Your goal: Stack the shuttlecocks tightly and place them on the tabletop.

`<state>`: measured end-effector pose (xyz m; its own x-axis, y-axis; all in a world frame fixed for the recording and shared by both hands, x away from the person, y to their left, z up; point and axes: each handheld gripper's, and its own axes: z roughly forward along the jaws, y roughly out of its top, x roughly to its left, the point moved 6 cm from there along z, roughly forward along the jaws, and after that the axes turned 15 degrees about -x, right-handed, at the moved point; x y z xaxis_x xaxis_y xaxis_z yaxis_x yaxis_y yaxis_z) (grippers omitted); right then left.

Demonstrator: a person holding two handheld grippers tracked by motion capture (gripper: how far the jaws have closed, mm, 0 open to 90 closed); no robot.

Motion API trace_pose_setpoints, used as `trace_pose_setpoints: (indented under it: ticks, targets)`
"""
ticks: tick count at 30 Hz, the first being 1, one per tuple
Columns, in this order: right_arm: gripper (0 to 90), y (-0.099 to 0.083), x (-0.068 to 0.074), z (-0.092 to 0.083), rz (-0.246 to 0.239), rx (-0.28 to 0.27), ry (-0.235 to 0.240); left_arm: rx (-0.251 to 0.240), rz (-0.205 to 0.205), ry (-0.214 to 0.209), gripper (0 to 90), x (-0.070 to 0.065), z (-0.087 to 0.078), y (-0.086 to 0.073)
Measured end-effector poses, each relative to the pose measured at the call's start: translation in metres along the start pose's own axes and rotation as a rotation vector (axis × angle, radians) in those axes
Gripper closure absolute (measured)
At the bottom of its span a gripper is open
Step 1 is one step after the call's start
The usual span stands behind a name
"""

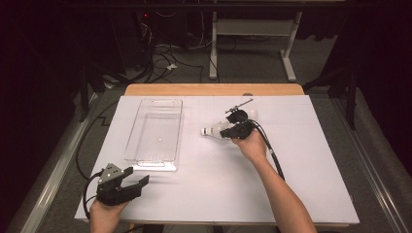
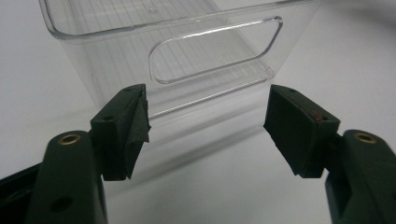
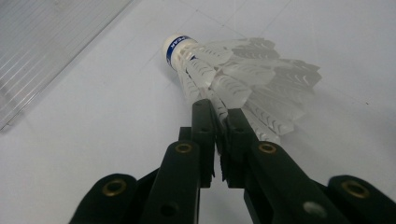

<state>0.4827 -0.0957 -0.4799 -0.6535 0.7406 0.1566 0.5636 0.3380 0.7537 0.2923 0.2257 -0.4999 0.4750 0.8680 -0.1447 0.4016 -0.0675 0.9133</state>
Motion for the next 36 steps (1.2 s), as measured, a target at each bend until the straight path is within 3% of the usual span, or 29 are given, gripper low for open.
trace_pose_setpoints:
  ticks: [25, 36]
  targets:
    - [72.9, -0.005, -0.005, -0.004, 0.012, 0.009, -0.02, -0.001, 0.0, 0.001, 31.6, 0.0, 0.0, 0.0]
    - [68.1, -0.007, -0.007, -0.013, 0.008, -0.013, -0.025, 0.0, -0.002, 0.001, 31.6, 0.0, 0.0, 0.0]
